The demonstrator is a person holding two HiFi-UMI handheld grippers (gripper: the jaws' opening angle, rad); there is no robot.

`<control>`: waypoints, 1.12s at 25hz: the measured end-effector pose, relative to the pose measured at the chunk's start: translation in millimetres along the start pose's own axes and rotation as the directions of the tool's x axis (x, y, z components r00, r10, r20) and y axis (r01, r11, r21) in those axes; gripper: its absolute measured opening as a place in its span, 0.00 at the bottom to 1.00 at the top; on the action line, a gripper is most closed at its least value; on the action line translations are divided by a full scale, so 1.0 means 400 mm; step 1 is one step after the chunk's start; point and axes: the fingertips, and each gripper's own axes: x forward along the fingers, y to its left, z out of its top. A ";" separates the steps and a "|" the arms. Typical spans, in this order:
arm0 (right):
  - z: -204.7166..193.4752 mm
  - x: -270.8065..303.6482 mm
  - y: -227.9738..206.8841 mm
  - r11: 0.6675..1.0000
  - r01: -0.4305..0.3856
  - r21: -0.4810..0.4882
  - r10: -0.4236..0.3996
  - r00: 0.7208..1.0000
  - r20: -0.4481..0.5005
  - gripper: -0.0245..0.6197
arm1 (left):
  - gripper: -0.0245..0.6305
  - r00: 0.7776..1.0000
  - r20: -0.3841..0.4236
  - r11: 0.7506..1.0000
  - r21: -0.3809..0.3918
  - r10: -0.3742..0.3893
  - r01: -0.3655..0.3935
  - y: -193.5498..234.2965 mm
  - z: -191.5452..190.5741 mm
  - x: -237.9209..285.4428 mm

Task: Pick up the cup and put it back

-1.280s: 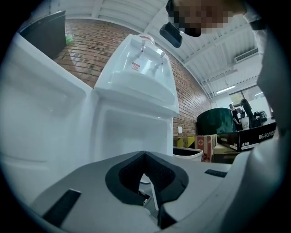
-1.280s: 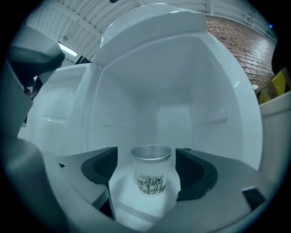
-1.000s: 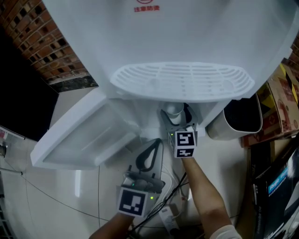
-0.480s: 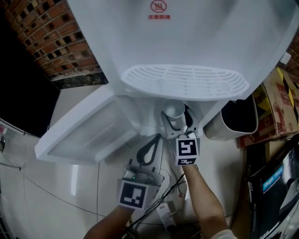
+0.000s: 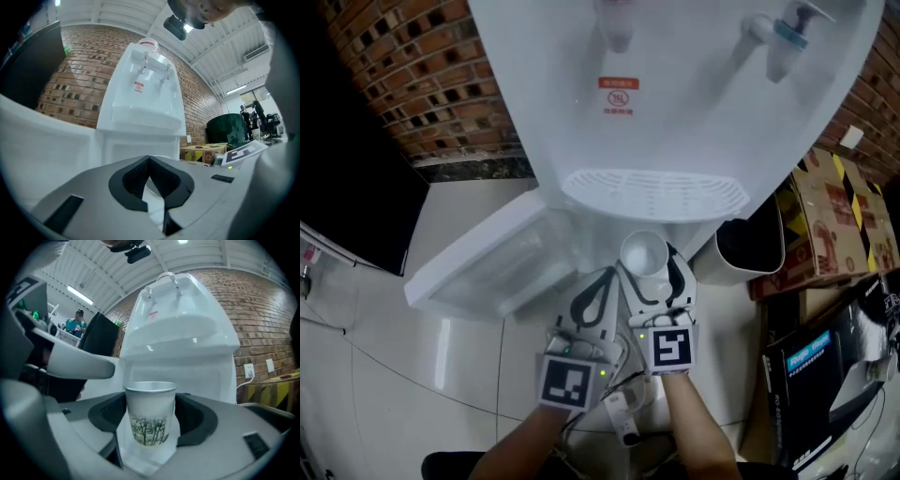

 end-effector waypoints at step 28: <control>0.999 -0.226 0.127 0.996 -0.074 0.052 0.070 0.995 0.067 0.55 | 0.04 0.998 -0.036 0.998 0.033 0.059 -0.058 -0.037 0.866 -0.090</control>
